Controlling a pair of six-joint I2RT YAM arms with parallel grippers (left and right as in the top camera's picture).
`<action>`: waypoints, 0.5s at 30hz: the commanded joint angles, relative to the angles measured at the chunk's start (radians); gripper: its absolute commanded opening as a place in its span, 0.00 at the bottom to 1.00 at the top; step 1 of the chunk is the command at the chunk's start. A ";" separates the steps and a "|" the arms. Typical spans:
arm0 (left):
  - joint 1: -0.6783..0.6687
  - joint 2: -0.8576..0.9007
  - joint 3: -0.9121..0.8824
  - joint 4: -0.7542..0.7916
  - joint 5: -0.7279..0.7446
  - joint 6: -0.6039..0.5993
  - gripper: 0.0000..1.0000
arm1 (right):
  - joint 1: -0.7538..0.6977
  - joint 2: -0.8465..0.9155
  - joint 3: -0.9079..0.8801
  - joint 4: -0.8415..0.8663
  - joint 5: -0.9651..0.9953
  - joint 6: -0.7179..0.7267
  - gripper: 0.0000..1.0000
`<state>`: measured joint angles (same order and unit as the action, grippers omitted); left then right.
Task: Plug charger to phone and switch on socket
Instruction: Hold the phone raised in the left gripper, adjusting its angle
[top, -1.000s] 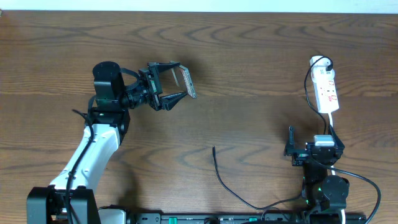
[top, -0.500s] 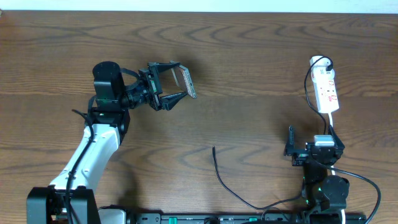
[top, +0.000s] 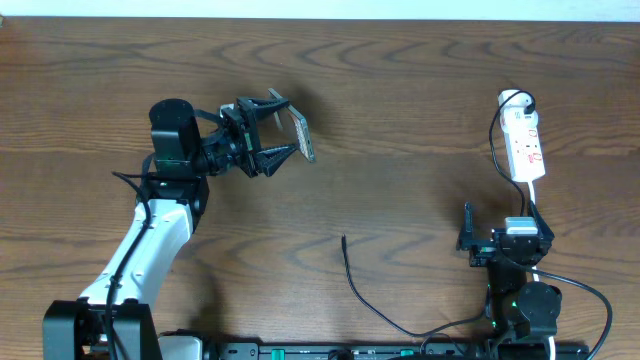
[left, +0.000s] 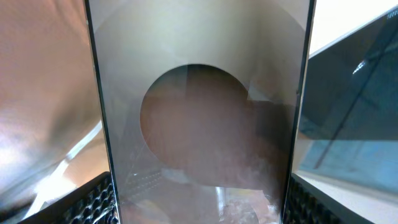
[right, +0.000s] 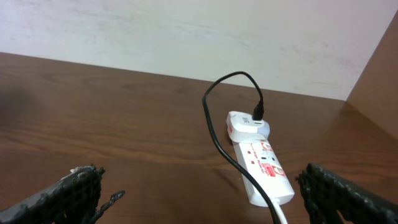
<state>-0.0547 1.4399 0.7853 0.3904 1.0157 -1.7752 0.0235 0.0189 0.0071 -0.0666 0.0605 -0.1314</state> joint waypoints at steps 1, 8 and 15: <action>0.004 -0.022 0.026 0.000 -0.045 0.223 0.08 | -0.004 0.000 -0.002 -0.003 0.008 0.014 0.99; 0.004 -0.022 0.026 -0.178 -0.158 0.414 0.07 | -0.004 0.000 -0.002 -0.004 0.008 0.014 0.99; 0.004 -0.022 0.026 -0.335 -0.262 0.505 0.07 | -0.004 0.000 -0.002 -0.004 0.008 0.014 0.99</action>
<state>-0.0540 1.4399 0.7853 0.0689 0.8108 -1.3598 0.0235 0.0189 0.0071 -0.0666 0.0605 -0.1318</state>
